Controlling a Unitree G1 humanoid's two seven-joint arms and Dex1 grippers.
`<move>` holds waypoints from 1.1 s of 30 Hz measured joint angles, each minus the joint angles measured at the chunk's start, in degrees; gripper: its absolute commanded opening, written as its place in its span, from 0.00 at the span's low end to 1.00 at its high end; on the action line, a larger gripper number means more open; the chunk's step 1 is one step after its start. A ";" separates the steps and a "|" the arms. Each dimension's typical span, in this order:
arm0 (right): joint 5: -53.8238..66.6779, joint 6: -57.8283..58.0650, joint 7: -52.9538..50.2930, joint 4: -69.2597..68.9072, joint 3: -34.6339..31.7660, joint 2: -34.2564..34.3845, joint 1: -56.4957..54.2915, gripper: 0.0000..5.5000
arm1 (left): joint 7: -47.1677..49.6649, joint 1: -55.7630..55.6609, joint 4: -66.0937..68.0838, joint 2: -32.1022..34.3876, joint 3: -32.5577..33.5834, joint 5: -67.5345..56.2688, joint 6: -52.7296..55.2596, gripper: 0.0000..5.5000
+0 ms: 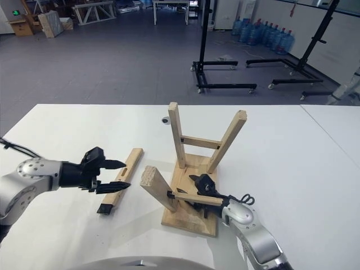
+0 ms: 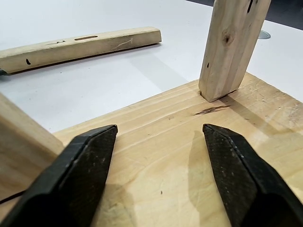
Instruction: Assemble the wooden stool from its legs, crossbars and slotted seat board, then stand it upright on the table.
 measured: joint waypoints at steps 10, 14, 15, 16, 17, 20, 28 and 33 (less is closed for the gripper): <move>0.02 -1.69 5.25 3.02 -3.70 -2.41 -1.71 0.60 | 28.25 -2.37 11.03 -23.24 0.23 9.14 7.35 0.69; -0.08 -1.69 5.84 3.04 -4.21 -2.71 -1.66 0.60 | 31.82 -2.24 8.36 -26.24 1.36 9.08 11.65 0.69; -0.17 -1.69 5.82 2.99 -4.21 -2.70 -1.62 0.60 | 32.36 -2.24 7.40 -26.72 1.37 9.11 12.90 0.69; -0.21 -1.69 5.78 2.93 -4.21 -2.69 -1.58 0.60 | 32.70 -2.23 6.50 -27.12 1.36 9.13 13.75 0.69; -0.25 -1.69 5.65 2.87 -4.20 -2.62 -1.52 0.60 | 33.20 -2.23 4.97 -27.47 1.34 9.17 14.75 0.69; -0.60 -1.70 4.97 2.55 -4.15 -2.23 -1.14 0.60 | 35.31 -2.52 1.60 -28.01 1.95 9.77 15.86 0.69; -1.21 -1.73 3.91 2.07 -3.61 -1.11 -0.50 0.60 | 36.26 -2.97 -5.93 -27.04 0.15 11.06 20.32 0.69; -1.28 -1.74 3.96 2.32 -3.51 -0.92 -0.64 0.60 | 34.79 1.09 -8.15 -26.17 -4.18 10.72 23.34 0.69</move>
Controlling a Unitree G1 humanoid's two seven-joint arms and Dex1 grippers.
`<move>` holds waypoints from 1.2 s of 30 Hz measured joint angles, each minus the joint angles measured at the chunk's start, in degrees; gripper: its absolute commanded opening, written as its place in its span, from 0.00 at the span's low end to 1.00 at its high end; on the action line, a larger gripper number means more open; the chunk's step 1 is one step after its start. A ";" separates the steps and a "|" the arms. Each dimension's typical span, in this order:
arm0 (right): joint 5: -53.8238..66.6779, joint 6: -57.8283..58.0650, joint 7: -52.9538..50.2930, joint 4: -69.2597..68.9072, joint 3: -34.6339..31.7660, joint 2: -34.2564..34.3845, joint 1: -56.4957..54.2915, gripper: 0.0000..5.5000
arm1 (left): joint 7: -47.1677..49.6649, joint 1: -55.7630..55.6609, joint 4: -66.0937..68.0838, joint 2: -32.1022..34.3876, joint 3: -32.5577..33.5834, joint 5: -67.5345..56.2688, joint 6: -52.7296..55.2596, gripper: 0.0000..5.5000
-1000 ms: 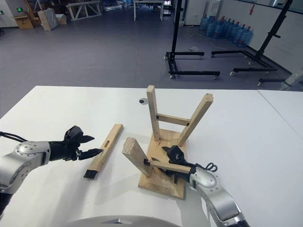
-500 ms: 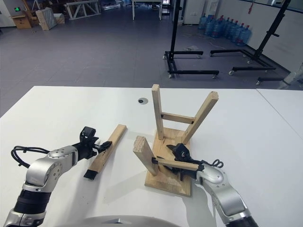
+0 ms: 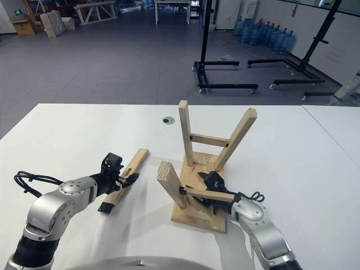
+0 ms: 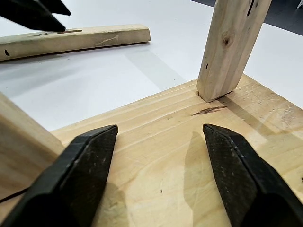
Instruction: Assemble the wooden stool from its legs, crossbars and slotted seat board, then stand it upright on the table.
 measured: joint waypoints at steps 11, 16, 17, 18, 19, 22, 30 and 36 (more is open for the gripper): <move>-0.23 -0.86 0.42 0.60 0.25 0.02 -0.32 0.60 | 1.54 3.65 2.20 -0.43 1.44 2.09 -1.17 0.44; -0.43 -1.10 0.58 0.83 0.22 0.02 -0.51 0.60 | 0.82 4.72 3.00 -0.96 1.81 2.33 -3.93 0.37; -0.43 -1.12 0.67 0.88 0.21 0.02 -0.53 0.60 | 0.24 5.15 3.34 -0.99 1.86 2.33 -5.17 0.37; -0.43 -1.13 0.77 0.91 0.14 0.02 -0.53 0.60 | -0.18 5.87 3.70 -1.05 1.95 2.34 -6.90 0.37; -0.42 -1.14 0.85 0.93 -0.13 0.02 -0.53 0.60 | -0.47 6.22 4.11 -1.24 2.10 2.34 -8.01 0.37; 0.11 -1.79 1.74 0.87 -1.30 0.01 -0.47 0.60 | -0.53 6.86 5.58 -2.39 2.28 2.48 -11.33 0.37; 11.13 -1.83 7.10 -4.61 -12.66 -0.81 0.94 0.60 | 0.08 6.93 9.14 -4.76 4.23 3.63 -18.07 0.37; 15.94 -1.57 12.31 -8.72 -22.05 -5.31 10.00 0.60 | 1.59 8.42 7.87 -7.58 6.14 3.65 -20.63 0.37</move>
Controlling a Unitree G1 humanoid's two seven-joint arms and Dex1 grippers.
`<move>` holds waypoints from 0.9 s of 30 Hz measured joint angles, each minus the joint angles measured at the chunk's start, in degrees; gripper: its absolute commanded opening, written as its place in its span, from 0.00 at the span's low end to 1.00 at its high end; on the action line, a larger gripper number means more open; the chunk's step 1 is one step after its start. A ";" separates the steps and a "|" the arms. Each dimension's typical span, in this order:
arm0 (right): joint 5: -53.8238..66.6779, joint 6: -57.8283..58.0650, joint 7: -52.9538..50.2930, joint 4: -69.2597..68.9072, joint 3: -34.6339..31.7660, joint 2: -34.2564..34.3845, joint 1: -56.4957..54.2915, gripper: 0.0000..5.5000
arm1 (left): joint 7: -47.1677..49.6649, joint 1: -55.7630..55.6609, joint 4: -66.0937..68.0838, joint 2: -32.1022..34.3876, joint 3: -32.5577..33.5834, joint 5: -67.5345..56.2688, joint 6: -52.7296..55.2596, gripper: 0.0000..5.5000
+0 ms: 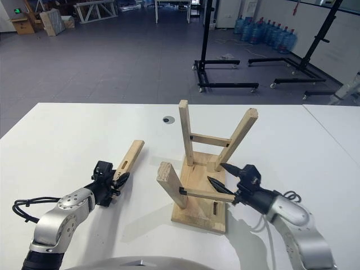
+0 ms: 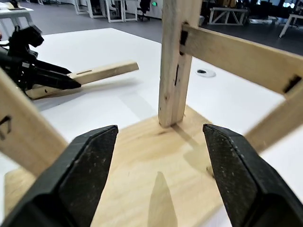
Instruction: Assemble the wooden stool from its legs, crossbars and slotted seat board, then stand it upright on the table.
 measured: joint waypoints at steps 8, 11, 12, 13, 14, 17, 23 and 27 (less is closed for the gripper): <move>12.39 2.22 11.81 -2.95 -13.77 0.46 21.47 0.60 | 2.79 3.78 -5.45 -3.08 2.16 0.10 -3.40 0.37; 9.29 -0.20 15.99 0.01 -14.55 -0.20 25.29 0.60 | 3.42 4.75 -6.39 -3.90 2.28 0.16 -3.61 0.37; 6.80 -1.72 16.54 0.96 -13.62 -0.27 25.85 0.60 | 3.51 4.78 -6.40 -3.90 2.31 0.23 -3.67 0.37; 4.10 -3.37 16.84 1.96 -11.53 -0.17 25.93 0.60 | 3.54 4.81 -6.47 -3.90 2.31 0.35 -3.70 0.37; 1.98 -4.54 16.76 2.45 -9.47 0.16 25.70 0.60 | 3.53 4.81 -6.57 -3.90 2.31 0.38 -3.70 0.37; -4.05 -7.48 14.31 3.51 -3.77 2.02 24.13 0.60 | 3.03 4.28 -6.77 -3.79 2.24 0.36 -3.65 0.37; -12.50 -12.80 6.57 7.18 3.41 5.78 19.55 0.60 | 0.90 1.19 -6.68 -2.19 2.13 0.28 -3.28 0.37; -13.89 -13.88 3.50 9.85 6.62 6.75 14.83 0.60 | -0.07 -0.64 -5.71 -1.45 2.00 0.32 -2.98 0.37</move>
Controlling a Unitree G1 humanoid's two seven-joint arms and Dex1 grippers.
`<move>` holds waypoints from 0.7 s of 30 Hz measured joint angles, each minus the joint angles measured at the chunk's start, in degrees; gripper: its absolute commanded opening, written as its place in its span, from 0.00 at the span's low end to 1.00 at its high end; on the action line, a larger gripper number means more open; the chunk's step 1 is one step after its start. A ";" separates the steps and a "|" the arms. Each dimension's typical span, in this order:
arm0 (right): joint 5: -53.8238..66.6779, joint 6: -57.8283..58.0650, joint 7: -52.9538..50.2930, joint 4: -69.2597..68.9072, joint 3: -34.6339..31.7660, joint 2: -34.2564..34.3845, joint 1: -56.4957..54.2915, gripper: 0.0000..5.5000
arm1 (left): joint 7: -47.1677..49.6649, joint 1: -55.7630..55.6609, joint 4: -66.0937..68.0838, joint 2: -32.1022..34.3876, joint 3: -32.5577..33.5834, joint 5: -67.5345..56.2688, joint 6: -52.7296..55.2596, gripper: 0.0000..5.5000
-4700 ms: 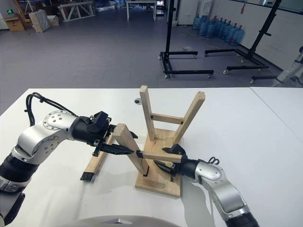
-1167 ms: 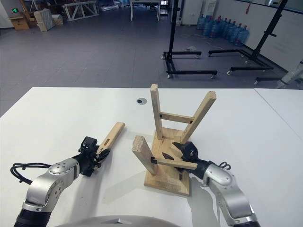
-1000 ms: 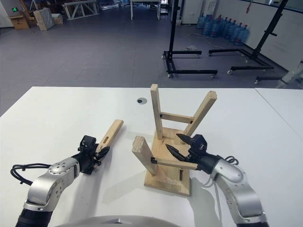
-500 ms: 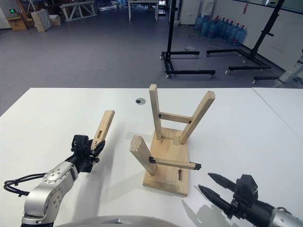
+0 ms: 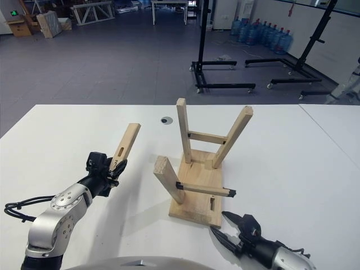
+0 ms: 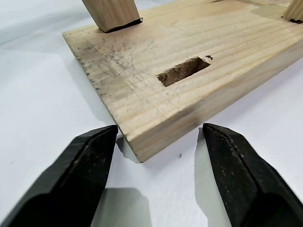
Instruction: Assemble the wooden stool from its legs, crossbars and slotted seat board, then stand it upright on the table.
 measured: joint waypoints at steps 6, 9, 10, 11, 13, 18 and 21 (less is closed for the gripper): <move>0.10 -0.37 -0.14 5.58 3.04 0.18 -8.13 0.60 | -1.30 -2.15 1.94 0.75 -0.04 0.04 0.04 0.37; 0.64 -1.59 2.54 9.78 3.56 -1.28 -12.26 0.60 | -1.80 -3.00 3.43 0.86 -0.02 0.07 0.00 0.37; 1.04 -1.88 3.43 11.58 3.64 -1.65 -13.98 0.60 | -1.93 -3.47 3.79 0.86 -0.01 0.07 -0.12 0.37; 1.24 -2.18 4.30 13.44 3.74 -2.03 -15.81 0.60 | -1.97 -3.88 4.28 0.84 -0.01 0.08 -0.25 0.37; 1.25 -2.75 6.23 17.80 4.50 -3.57 -20.41 0.60 | -2.03 -4.38 5.46 0.80 -0.06 0.10 -0.71 0.37; 0.80 -2.84 9.69 25.38 6.84 -5.26 -29.04 0.60 | -2.09 -5.90 7.77 0.72 -0.34 0.14 -1.72 0.37; 0.27 -3.28 11.09 28.40 8.54 -5.20 -32.71 0.60 | -2.22 -6.66 8.96 0.66 -0.52 0.16 -2.59 0.37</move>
